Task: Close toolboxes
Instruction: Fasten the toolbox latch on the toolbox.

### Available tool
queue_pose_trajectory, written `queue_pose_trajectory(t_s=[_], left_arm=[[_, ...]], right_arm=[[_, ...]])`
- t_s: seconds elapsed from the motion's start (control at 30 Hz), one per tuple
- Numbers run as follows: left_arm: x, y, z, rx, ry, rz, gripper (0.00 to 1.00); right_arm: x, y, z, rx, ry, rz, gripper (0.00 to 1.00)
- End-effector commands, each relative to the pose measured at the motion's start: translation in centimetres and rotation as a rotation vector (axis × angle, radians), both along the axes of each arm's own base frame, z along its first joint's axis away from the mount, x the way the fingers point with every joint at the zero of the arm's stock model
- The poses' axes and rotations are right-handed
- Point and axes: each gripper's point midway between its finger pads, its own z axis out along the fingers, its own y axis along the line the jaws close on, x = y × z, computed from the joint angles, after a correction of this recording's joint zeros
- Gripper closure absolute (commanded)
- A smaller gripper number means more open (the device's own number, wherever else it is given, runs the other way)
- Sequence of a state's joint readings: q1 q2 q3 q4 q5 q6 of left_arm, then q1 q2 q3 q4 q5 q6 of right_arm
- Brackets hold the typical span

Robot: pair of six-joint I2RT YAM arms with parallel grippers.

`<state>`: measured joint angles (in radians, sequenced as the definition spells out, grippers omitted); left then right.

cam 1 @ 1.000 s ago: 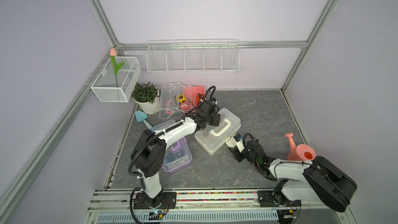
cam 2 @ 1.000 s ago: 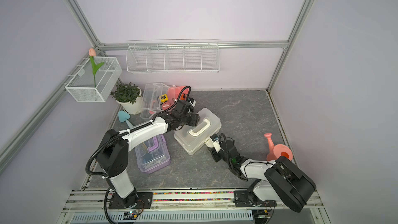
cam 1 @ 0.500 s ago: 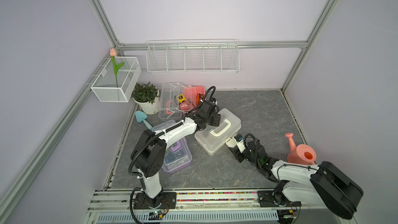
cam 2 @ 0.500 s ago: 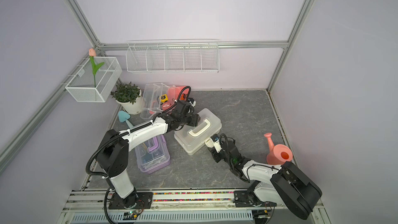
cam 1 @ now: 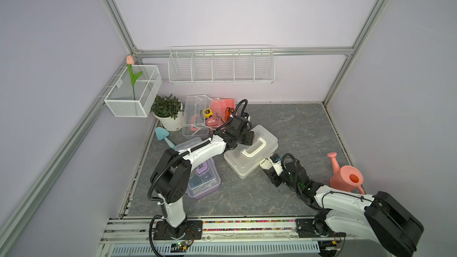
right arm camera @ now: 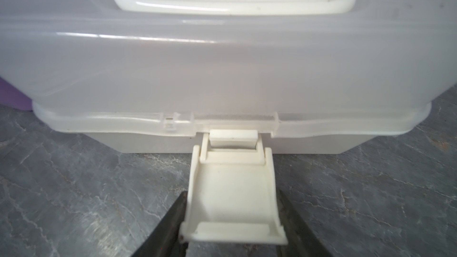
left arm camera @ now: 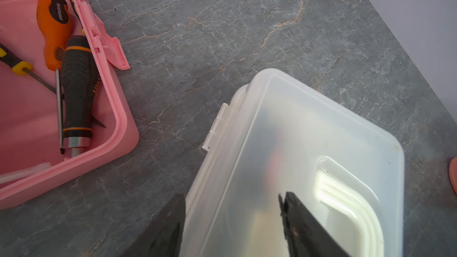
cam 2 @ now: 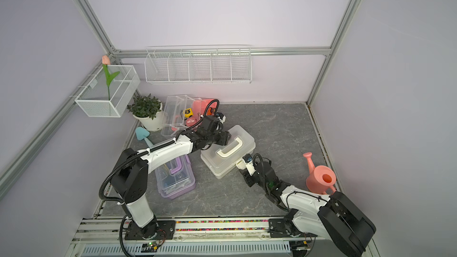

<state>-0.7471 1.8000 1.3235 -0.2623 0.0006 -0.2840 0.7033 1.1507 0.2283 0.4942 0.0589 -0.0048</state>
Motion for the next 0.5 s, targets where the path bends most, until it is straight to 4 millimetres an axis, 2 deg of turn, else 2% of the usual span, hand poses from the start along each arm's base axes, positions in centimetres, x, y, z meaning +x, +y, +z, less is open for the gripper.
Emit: queue_pose_trajectory(t_s=[0.0, 0.27, 0.47], left_arm=[[-2.9, 1.9, -6.4, 0.146, 0.174, -0.016, 0.36], [-3.1, 2.0, -6.7, 0.149, 0.183, -0.017, 0.36], [-3.2, 2.1, -6.8, 0.152, 0.184, -0.017, 0.36]], right_arm=[[1.9, 1.0, 4.8, 0.110, -0.133, -0.026, 0.45], [2.8, 1.9, 5.6, 0.108, -0.159, -0.013, 0.43], [3.4, 2.7, 5.2, 0.102, -0.155, 0.004, 0.46]])
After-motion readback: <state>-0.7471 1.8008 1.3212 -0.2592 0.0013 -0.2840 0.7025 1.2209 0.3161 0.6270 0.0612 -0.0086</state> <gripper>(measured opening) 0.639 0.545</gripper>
